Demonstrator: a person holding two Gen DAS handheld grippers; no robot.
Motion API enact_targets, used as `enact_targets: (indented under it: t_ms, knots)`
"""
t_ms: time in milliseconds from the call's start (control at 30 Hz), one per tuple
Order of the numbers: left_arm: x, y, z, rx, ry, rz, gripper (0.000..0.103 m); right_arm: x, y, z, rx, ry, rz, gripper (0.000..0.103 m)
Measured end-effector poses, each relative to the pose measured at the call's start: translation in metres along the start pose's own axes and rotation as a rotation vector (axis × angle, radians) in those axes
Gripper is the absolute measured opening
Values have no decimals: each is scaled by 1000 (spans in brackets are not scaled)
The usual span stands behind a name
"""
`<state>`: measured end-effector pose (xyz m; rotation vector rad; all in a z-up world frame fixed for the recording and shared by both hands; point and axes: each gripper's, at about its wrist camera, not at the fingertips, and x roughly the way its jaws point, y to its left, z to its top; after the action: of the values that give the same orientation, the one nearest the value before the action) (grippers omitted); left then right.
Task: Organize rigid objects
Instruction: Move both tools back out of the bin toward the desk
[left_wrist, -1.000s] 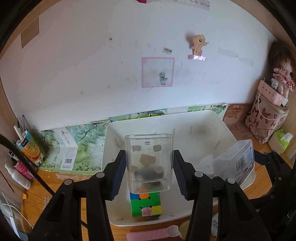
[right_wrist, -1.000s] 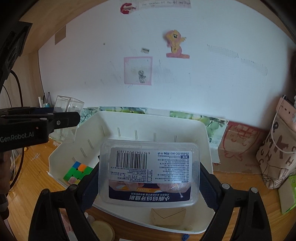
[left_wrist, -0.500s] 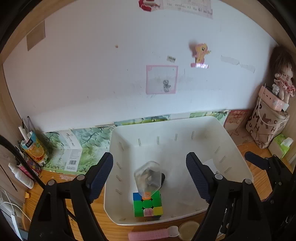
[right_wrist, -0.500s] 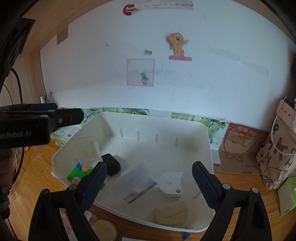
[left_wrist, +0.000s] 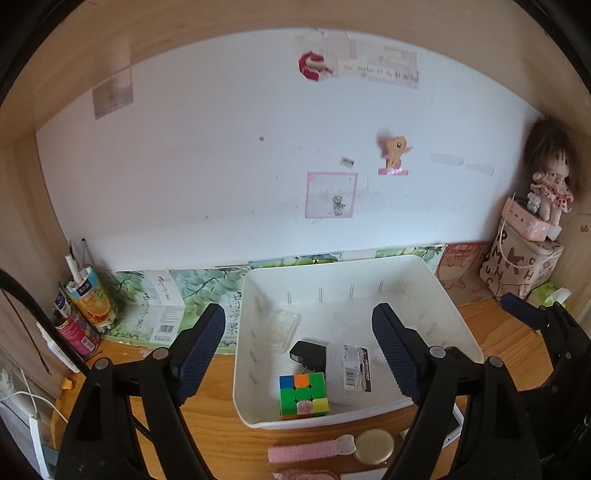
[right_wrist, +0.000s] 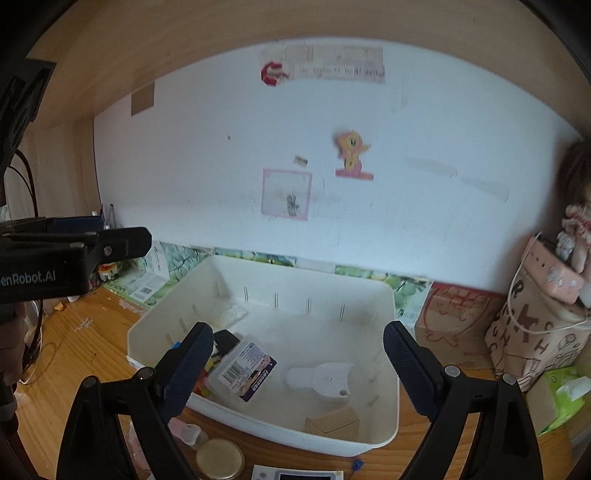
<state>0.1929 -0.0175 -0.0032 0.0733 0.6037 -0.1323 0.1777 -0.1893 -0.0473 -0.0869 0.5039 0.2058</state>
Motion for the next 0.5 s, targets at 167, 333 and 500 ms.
enact_targets:
  t_ms: [167,333,500]
  knots:
    - [-21,7,-5,-12,-21,3,85,-23,5,3,-4,-34,-33,94]
    - [-39,15,-17,-25,-23,0,85,-43,12,-1,9,-42,-58,95]
    - [-57,24,-36,-33,-2,-7,85,-63,29,-16,13,-22,-59,95]
